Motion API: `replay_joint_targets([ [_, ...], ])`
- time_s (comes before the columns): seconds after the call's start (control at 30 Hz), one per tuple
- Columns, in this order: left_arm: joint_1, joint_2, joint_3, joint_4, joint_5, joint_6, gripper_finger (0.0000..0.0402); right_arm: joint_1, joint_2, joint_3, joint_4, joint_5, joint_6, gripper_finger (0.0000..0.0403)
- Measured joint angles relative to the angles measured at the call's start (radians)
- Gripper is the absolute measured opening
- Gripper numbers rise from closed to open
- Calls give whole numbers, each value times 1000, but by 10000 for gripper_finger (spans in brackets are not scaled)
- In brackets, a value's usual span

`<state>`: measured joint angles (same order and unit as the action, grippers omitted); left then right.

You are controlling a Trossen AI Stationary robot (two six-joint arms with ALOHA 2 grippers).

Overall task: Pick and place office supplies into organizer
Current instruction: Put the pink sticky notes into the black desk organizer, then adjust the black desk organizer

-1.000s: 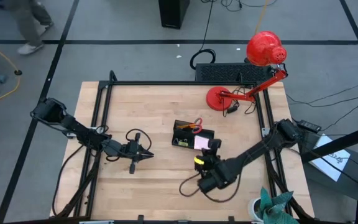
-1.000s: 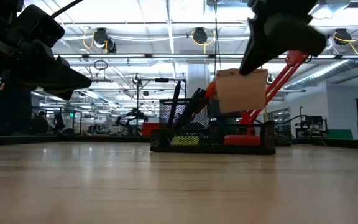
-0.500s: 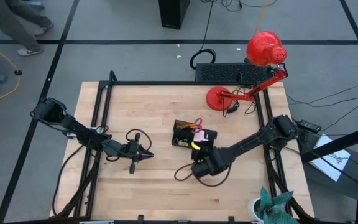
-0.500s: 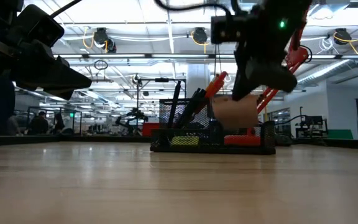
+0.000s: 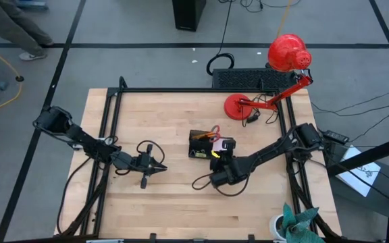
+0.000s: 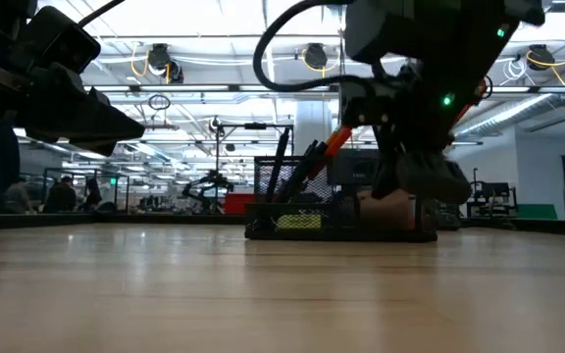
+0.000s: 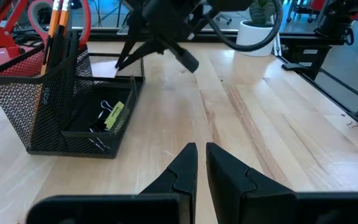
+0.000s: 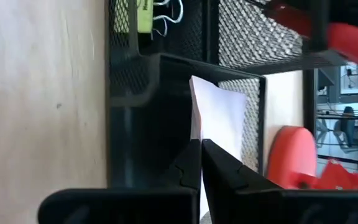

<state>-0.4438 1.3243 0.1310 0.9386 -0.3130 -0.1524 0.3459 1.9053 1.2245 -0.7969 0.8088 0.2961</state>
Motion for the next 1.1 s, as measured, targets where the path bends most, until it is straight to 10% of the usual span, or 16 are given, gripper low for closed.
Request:
replay_joint_targets([
  [0.77, 0, 0, 0, 0, 0, -8, 42, -4, -14, -71, 180, -142, -29, 116],
  [1.1, 0, 0, 0, 6, -19, 8, 42, 56, -217, -71, 169, -103, 79, 119],
])
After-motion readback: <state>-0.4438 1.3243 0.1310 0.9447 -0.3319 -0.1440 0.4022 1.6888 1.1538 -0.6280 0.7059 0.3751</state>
